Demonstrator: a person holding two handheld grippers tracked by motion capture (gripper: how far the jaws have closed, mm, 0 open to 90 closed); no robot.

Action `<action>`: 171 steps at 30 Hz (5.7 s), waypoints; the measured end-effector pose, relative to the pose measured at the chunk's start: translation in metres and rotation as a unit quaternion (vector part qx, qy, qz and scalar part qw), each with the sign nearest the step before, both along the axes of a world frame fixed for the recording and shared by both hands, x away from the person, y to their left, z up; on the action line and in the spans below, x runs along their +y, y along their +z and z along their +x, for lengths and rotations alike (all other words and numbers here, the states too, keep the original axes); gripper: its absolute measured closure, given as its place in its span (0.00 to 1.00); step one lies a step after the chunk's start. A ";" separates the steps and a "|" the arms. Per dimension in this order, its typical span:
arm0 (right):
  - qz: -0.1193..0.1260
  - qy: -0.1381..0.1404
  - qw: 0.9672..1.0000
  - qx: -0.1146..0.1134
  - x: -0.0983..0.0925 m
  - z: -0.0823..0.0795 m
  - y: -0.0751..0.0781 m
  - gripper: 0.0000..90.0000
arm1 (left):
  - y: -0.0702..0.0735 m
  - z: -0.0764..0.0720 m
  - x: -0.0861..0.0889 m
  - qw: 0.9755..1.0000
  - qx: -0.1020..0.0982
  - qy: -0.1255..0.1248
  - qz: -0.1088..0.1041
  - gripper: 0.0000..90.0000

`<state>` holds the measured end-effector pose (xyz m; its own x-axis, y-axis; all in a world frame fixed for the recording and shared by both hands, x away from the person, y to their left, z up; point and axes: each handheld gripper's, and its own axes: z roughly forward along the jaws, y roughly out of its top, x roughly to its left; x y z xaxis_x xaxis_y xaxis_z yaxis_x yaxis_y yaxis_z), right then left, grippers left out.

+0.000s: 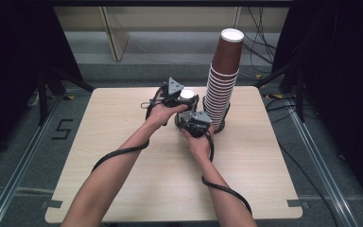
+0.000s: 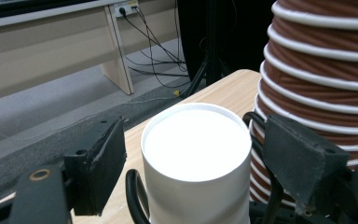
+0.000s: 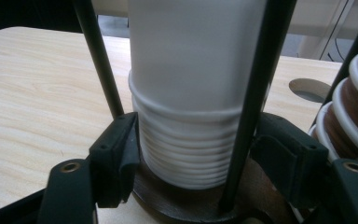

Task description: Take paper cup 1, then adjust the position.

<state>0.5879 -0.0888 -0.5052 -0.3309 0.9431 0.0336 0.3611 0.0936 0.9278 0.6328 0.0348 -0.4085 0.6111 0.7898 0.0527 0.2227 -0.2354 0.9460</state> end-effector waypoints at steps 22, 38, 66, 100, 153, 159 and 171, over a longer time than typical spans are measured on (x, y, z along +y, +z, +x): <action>-0.010 -0.005 1.000 -0.009 0.002 0.003 0.000 0.37 | -0.007 0.008 -0.005 1.000 0.016 -0.002 -0.008 0.27; -0.016 -0.006 1.000 -0.003 0.001 0.002 0.001 0.38 | -0.011 0.011 -0.007 1.000 0.011 -0.003 -0.002 0.36; -0.021 -0.008 1.000 -0.010 0.001 0.003 0.000 0.38 | 0.044 -0.005 -0.003 0.998 -0.054 -0.008 -0.021 0.37; -0.015 0.036 0.999 0.014 -0.007 -0.028 0.014 0.22 | 0.077 -0.062 0.026 0.997 -0.076 -0.013 0.012 0.37; 0.084 0.166 0.982 0.011 -0.081 -0.168 0.031 0.18 | -0.013 -0.154 -0.002 0.986 0.064 -0.123 0.088 0.37; 0.073 0.174 0.982 0.022 -0.072 -0.166 0.027 0.17 | -0.014 -0.157 -0.019 0.985 0.062 -0.141 0.083 0.37; 0.063 0.167 0.984 0.019 -0.066 -0.153 0.025 0.21 | -0.015 -0.162 -0.032 0.984 0.078 -0.147 0.066 0.37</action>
